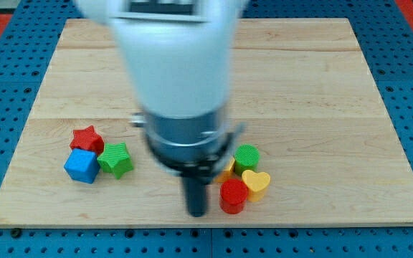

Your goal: Place yellow hexagon to the bottom right of the blue triangle

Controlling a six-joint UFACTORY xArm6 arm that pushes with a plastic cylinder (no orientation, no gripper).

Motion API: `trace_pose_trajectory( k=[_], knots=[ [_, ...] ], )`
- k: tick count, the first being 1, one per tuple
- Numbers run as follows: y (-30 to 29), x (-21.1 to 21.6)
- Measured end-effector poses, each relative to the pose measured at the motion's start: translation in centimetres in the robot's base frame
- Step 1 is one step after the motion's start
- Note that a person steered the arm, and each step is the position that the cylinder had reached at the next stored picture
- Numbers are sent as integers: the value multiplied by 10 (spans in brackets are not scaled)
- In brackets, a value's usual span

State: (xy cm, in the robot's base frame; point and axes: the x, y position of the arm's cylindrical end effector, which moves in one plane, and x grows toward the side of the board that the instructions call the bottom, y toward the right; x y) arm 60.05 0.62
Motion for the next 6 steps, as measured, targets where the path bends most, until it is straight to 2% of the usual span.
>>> trace_pose_trajectory(
  k=[1, 2, 3, 4, 5, 6],
  knots=[
    [85, 0],
    [121, -5],
    [110, 12],
    [24, 17],
    [-85, 7],
    [-89, -26]
  ],
)
